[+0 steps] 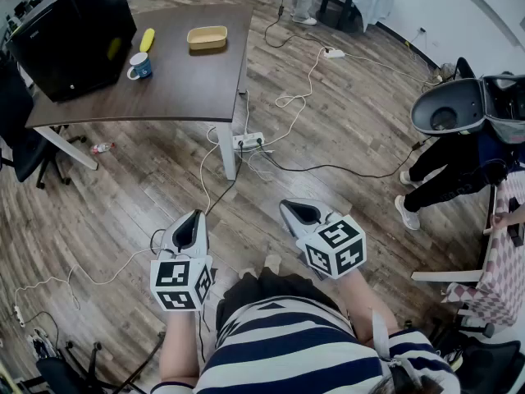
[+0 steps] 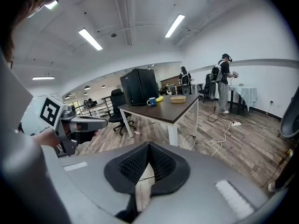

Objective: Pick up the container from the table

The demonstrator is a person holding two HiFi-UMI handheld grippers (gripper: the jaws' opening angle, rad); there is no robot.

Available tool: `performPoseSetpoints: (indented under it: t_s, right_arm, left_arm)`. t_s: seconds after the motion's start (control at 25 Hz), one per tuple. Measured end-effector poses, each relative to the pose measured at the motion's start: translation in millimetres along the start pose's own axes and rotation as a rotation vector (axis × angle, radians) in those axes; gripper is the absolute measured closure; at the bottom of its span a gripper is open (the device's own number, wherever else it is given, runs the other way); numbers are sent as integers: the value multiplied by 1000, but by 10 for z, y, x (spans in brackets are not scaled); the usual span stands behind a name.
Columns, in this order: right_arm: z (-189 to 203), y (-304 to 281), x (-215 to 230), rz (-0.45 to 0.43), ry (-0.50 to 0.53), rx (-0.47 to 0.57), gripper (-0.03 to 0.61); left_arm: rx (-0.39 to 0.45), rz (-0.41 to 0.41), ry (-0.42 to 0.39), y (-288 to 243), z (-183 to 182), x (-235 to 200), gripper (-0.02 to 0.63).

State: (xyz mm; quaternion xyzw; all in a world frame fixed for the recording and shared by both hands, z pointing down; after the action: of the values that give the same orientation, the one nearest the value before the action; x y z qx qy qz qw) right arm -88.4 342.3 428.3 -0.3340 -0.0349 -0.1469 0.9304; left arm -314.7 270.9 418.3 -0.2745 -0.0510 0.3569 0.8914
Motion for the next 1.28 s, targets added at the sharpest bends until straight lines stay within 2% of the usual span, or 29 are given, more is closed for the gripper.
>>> performPoseSetpoints:
  t_s: [0.36, 0.64, 0.88, 1.28]
  right_arm:
    - [122, -80, -120, -14, -18, -22, 583]
    - [-32, -255, 73, -33, -5, -22, 583]
    - [-272, -389, 531, -47, 38, -17, 583]
    - [-606, -612, 1636, -129, 55, -28, 583]
  left_arm:
    - [5, 30, 37, 100, 184, -102, 614]
    - [-15, -23, -6, -101, 112, -160, 614]
    - [4, -22, 37, -523, -138, -34, 614]
    - [21, -27, 64, -1461, -696, 327, 614]
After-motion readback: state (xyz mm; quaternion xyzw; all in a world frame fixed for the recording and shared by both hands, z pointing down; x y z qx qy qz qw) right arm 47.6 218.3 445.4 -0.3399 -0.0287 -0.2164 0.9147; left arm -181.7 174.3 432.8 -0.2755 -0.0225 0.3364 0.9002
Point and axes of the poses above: the fingertips, and each gripper's own axes: y backward along the fingers, x to its right, z out of its underside, the point moved 7 cm from there along y, backward along the fingers, and after that the axes turned 7 degrees about -x, right-handed, at the moved point
